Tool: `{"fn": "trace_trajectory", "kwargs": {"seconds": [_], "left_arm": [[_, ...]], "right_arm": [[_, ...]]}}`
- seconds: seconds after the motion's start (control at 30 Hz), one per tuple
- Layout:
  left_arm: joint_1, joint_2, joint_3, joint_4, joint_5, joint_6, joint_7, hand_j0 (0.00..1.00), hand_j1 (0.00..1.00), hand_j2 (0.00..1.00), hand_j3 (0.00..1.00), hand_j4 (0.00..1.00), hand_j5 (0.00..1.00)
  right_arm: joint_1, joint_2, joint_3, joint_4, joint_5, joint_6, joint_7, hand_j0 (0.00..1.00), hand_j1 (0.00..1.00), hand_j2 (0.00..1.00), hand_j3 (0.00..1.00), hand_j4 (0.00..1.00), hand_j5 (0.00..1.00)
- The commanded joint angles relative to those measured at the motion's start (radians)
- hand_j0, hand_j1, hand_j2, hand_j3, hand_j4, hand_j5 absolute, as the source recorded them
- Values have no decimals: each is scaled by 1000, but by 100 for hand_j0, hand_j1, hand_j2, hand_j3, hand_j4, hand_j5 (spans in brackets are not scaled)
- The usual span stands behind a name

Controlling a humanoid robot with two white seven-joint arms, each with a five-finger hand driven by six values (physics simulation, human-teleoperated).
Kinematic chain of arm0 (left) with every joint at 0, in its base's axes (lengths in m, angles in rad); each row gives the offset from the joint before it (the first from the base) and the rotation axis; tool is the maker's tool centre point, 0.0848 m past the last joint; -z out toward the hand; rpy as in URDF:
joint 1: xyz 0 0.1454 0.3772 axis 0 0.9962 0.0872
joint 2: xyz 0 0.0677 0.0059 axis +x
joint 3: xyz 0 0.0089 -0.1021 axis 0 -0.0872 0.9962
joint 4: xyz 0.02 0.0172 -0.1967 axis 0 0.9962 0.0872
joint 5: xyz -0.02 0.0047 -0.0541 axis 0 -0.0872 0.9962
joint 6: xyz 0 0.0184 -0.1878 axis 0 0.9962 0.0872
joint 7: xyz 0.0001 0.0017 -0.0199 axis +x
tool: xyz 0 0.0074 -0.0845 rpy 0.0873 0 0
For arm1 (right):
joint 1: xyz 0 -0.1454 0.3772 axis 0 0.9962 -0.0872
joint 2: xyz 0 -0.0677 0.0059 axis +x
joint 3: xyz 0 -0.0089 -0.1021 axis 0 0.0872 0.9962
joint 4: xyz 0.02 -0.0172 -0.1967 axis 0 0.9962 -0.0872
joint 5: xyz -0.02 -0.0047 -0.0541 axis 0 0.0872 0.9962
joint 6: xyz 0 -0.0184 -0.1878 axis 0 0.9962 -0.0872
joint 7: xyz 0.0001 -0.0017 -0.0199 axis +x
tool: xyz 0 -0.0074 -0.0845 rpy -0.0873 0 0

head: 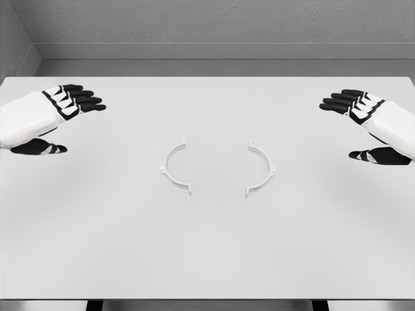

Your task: Assemble PVC drainage pipe clamps

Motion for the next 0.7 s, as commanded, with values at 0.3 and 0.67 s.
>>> {"fn": "trace_trajectory", "kwargs": {"seconds": [0.3,0.67], "left_arm": [[14,-26,-9,9,-35,1,-4,100,100,100,100,100,100],[14,-55,-11,19,-69,1,-4,100,100,100,100,100,100]], "right_arm": [[-57,3,17,3,277,1,17,100,100,100,100,100,100],[-164,218,183,75,320,1,103,100,100,100,100,100,100]]}}
